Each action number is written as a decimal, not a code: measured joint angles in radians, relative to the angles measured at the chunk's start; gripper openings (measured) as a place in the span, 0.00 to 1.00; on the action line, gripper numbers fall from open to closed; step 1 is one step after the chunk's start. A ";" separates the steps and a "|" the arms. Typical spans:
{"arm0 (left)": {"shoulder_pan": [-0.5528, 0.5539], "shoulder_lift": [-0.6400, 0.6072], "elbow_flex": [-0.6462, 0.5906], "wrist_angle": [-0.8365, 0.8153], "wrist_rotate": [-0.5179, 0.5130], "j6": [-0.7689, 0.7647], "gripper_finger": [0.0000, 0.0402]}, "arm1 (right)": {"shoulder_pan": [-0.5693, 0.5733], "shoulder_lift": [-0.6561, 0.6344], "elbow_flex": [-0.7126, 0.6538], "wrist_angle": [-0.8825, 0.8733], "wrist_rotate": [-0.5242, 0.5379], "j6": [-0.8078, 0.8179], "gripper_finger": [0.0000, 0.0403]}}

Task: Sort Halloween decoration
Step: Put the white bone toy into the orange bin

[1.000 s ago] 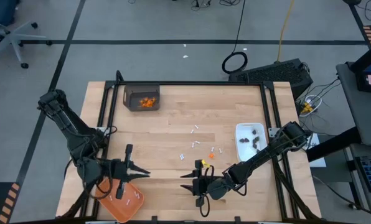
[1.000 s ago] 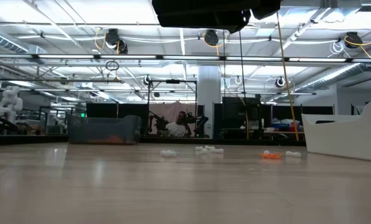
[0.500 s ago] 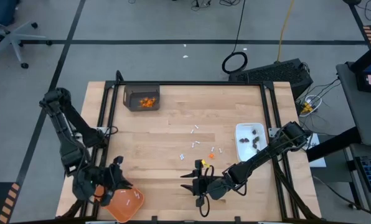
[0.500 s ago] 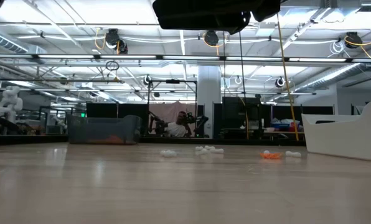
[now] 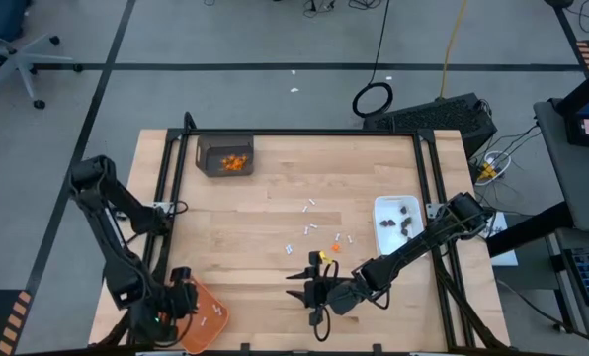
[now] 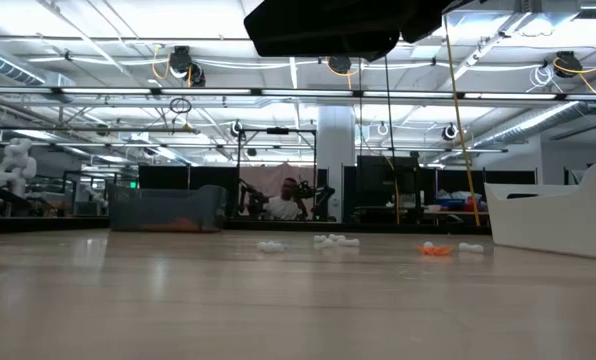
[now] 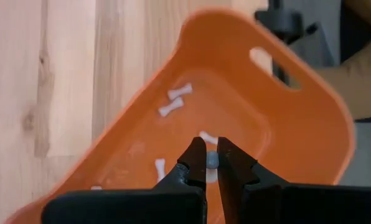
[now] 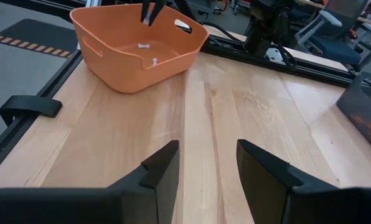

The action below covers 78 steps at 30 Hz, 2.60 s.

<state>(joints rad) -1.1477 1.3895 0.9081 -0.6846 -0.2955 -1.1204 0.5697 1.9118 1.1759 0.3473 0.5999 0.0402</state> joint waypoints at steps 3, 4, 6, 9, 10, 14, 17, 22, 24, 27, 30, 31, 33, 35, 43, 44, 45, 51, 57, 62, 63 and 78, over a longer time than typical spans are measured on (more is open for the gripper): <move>0.000 0.028 0.000 -0.007 0.016 -0.001 0.03 | 0.000 0.000 0.000 -0.002 0.000 0.000 0.36; 0.000 0.034 0.000 -0.007 0.019 -0.001 0.03 | 0.000 0.000 0.000 -0.002 -0.001 0.000 0.36; 0.001 0.044 0.000 -0.007 0.028 -0.001 0.03 | 0.000 0.000 0.000 -0.005 -0.001 0.000 0.36; 0.002 0.051 0.000 -0.014 0.031 -0.029 0.03 | 0.000 0.000 0.000 -0.023 -0.002 0.002 0.36; 0.002 0.051 0.000 -0.026 0.031 -0.060 0.03 | 0.000 0.000 0.000 -0.028 -0.002 0.006 0.36; 0.002 0.051 0.000 -0.075 0.030 -0.168 0.11 | 0.000 0.000 0.000 -0.046 -0.002 0.027 0.36; 0.002 0.051 0.000 -0.094 0.031 -0.183 0.20 | 0.000 0.000 0.000 -0.047 -0.002 0.027 0.36; 0.007 0.051 0.000 -0.083 0.031 -0.183 0.29 | 0.000 0.000 0.000 -0.049 -0.002 0.026 0.36; 0.016 0.051 0.000 -0.079 0.031 -0.184 0.30 | 0.000 0.000 0.000 -0.056 0.000 0.026 0.36; 0.035 0.051 0.001 -0.072 0.031 -0.183 0.30 | 0.000 0.000 0.000 -0.060 0.010 0.022 0.36; 0.055 0.049 0.013 -0.073 0.031 -0.144 0.30 | 0.001 0.000 0.000 -0.070 0.057 0.025 0.36; 0.060 0.048 0.021 -0.073 0.030 -0.124 0.30 | 0.002 -0.005 0.000 -0.087 0.059 0.026 0.36; 0.070 0.048 0.040 -0.073 0.014 -0.075 0.30 | 0.002 -0.022 0.000 -0.128 0.055 0.042 0.36; 0.073 0.048 0.060 -0.073 -0.047 -0.007 0.30 | 0.002 -0.051 0.000 -0.192 0.055 0.082 0.36; 0.106 0.047 0.054 -0.042 -0.656 0.294 0.30 | -0.036 -0.162 0.001 -0.516 0.107 0.299 0.36; 0.116 0.047 0.044 -0.033 -0.733 0.309 0.30 | -0.048 -0.165 0.001 -0.546 0.107 0.310 0.36; 0.129 0.047 0.037 -0.028 -0.792 0.318 0.30 | -0.060 -0.165 0.001 -0.571 0.106 0.310 0.36; 0.232 0.048 0.002 -0.015 -0.882 0.250 0.30 | -0.174 -0.117 -0.001 -0.572 -0.100 0.241 0.36; 0.310 0.048 -0.058 0.105 -0.865 0.242 0.30 | -0.270 -0.017 -0.001 -0.400 -0.260 0.128 0.36; 0.341 0.048 -0.070 0.137 -0.834 0.237 0.30 | -0.325 0.046 -0.002 -0.333 -0.341 0.101 0.36; 0.345 0.048 -0.070 0.137 -0.834 0.237 0.30 | -0.331 0.054 -0.002 -0.327 -0.340 0.097 0.36; 0.411 0.048 -0.071 0.134 -0.834 0.246 0.30 | -0.354 0.095 -0.002 -0.302 -0.367 0.129 0.36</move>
<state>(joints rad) -0.7369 1.4376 0.8375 -0.5507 -1.1290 -0.8749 0.2160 2.0067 1.1744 0.0450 0.2334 0.1688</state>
